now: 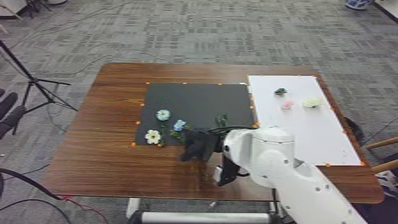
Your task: Arrange flowers
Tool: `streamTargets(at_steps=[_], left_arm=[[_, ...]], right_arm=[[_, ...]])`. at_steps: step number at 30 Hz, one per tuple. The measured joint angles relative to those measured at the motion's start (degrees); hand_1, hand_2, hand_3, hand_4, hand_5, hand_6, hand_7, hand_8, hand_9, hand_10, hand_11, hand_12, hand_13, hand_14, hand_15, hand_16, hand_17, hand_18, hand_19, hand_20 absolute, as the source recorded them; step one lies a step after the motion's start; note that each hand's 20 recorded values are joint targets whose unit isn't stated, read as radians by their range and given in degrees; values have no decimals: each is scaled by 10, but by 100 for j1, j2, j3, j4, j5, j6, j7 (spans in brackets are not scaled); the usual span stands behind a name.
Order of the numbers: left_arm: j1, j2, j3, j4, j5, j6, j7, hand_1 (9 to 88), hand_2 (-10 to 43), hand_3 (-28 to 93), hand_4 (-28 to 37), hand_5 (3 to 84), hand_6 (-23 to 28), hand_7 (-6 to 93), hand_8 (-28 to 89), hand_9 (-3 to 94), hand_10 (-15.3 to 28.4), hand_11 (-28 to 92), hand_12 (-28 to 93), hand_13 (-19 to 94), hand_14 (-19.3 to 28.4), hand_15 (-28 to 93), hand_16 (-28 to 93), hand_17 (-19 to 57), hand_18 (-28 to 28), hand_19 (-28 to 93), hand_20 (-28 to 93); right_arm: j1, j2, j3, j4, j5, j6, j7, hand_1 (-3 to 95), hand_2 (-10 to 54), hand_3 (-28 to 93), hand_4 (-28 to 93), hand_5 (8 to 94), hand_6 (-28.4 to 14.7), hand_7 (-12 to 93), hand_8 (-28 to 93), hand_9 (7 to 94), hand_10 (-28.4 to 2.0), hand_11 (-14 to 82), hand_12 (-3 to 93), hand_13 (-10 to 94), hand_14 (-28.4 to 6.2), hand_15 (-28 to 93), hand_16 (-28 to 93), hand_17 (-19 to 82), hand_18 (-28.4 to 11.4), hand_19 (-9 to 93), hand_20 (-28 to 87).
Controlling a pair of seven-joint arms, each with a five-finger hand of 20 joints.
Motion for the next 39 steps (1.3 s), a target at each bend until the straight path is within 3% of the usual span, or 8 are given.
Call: streamTargets(at_steps=[39], left_arm=[[-25, -2, 109, 8, -2, -11, -42, 231, 198, 631, -283, 390, 95, 78, -63, 337, 142, 126, 128, 250, 147, 275, -25, -40, 131, 244, 108]], right_arm=[[317, -275, -437, 537, -559, 634, 123, 312, 109, 693, -220, 640, -71, 126, -99, 606, -220, 151, 151, 463, -220, 655, 198, 172, -284, 735, 370]])
